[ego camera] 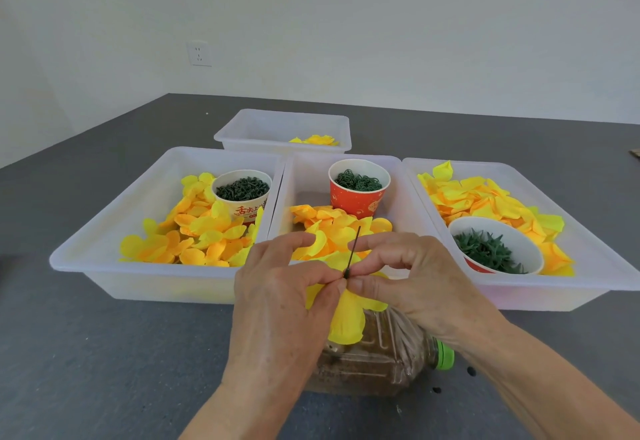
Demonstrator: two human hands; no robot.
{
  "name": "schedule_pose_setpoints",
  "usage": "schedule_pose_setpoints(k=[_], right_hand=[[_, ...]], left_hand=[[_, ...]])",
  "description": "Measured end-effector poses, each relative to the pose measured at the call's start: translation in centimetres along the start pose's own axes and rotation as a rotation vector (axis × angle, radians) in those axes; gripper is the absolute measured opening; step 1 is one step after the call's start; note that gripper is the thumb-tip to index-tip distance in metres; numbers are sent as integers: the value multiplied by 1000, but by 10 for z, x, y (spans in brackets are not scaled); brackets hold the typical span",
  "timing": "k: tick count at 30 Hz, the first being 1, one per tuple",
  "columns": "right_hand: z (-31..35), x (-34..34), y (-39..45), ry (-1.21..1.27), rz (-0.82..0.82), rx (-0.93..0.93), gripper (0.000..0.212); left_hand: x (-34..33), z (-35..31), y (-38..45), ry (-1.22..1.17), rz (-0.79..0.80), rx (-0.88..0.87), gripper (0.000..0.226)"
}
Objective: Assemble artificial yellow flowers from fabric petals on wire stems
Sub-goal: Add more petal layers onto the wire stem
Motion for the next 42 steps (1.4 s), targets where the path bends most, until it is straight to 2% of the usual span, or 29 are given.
schedule_pose_setpoints(k=[9,17,24,28,32,35,39,42], right_hand=[[-2,-1,2,-33,7,23,19],[-4,-1,0,86,43,-28,16],[-5,-1,3,60,40,-6,16],[-6,3,6,200,45,-35,15],[-17,27,18,258,-82,-86,8],[-32,61,33,245,-254,-116,9],[-52,125,57,-34,-539,-82,8],[-72,158,73,-269,-610,-114,9]], left_hand=[[-1,-1,1,45,1,-2,6],[-1,1,11,27,151,110,7],[-3,-1,17,-6,185,110,10],[-4,2,22,-55,211,105,13],[-11,-1,25,-103,295,80,30],[-15,-3,27,-130,358,67,40],[-18,-7,35,-150,333,38,43],[-22,-11,44,-193,300,57,39]])
Point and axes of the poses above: each hand's wrist, its own y-axis towards the middle knuckle, its own x-axis out of the back of the hand, z = x × y, the point moved 8 cm from there along y, towards the middle knuckle, and after that the axes turned 7 degrees about -z, right-handed, at the moved point
